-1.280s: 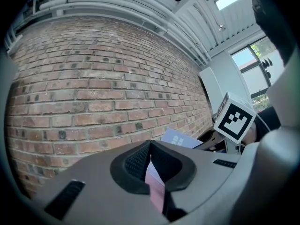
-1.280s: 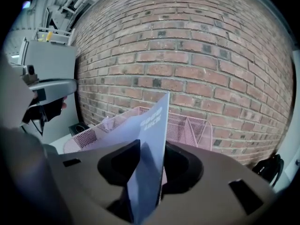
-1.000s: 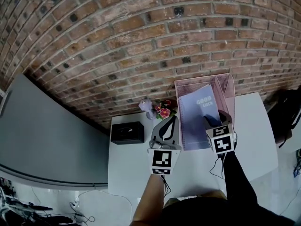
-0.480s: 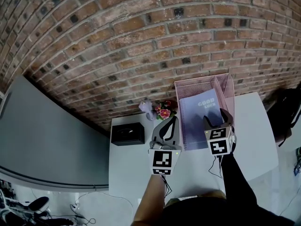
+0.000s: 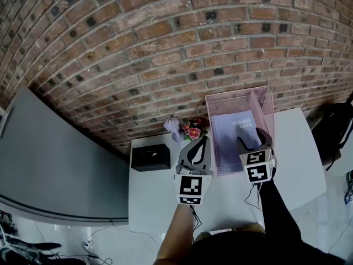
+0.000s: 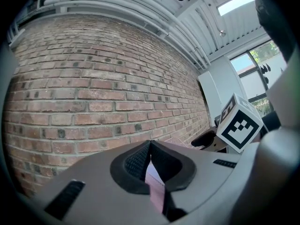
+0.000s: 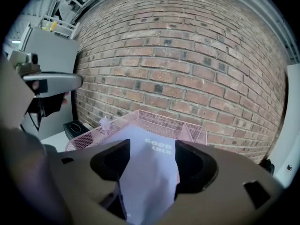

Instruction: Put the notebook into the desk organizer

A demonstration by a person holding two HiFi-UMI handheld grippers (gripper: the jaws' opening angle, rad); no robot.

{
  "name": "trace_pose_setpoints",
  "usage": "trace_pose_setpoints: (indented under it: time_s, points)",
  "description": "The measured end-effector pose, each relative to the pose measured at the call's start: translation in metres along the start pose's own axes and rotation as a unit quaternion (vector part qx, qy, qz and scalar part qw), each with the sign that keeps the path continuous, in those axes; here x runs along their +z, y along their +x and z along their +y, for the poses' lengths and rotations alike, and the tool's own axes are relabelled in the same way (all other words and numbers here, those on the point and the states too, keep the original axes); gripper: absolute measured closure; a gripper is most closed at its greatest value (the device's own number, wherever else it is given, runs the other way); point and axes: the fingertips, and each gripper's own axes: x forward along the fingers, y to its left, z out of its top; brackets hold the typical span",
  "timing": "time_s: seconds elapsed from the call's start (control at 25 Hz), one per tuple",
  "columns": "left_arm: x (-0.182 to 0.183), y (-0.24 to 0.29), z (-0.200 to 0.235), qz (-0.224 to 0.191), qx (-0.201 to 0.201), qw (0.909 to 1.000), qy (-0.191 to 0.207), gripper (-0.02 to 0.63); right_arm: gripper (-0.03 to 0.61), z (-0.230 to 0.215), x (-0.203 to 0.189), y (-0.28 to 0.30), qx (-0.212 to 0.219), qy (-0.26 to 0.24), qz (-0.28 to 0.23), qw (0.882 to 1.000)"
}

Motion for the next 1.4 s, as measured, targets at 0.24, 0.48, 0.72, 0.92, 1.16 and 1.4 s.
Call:
trace_pose_setpoints:
  time_s: [0.24, 0.48, 0.72, 0.92, 1.16, 1.4]
  points:
    - [0.005, -0.012, -0.002, -0.005, -0.007, 1.0, 0.001, 0.598, 0.292, 0.002, 0.01, -0.018, -0.007, 0.014, -0.037, 0.999]
    - [0.014, -0.033, -0.01, -0.013, -0.016, 0.9998, 0.003, 0.598, 0.293, 0.008, 0.018, -0.049, -0.005, 0.02, -0.073, 0.997]
    - [0.026, -0.062, -0.023, -0.024, -0.031, 0.9992, 0.008, 0.598, 0.293, 0.015, 0.025, -0.091, -0.005, 0.029, -0.112, 0.993]
    - [0.032, -0.089, -0.037, -0.032, -0.043, 0.9985, 0.005, 0.598, 0.293, 0.017, 0.024, -0.131, -0.015, 0.031, -0.135, 0.99]
    - [0.035, -0.113, -0.053, -0.039, -0.057, 0.9976, 0.001, 0.598, 0.293, 0.022, 0.018, -0.176, -0.024, 0.026, -0.165, 0.986]
    - [0.046, -0.123, -0.066, -0.048, -0.06, 0.997, 0.0, 0.598, 0.293, 0.016, 0.011, -0.21, -0.019, 0.03, -0.194, 0.98]
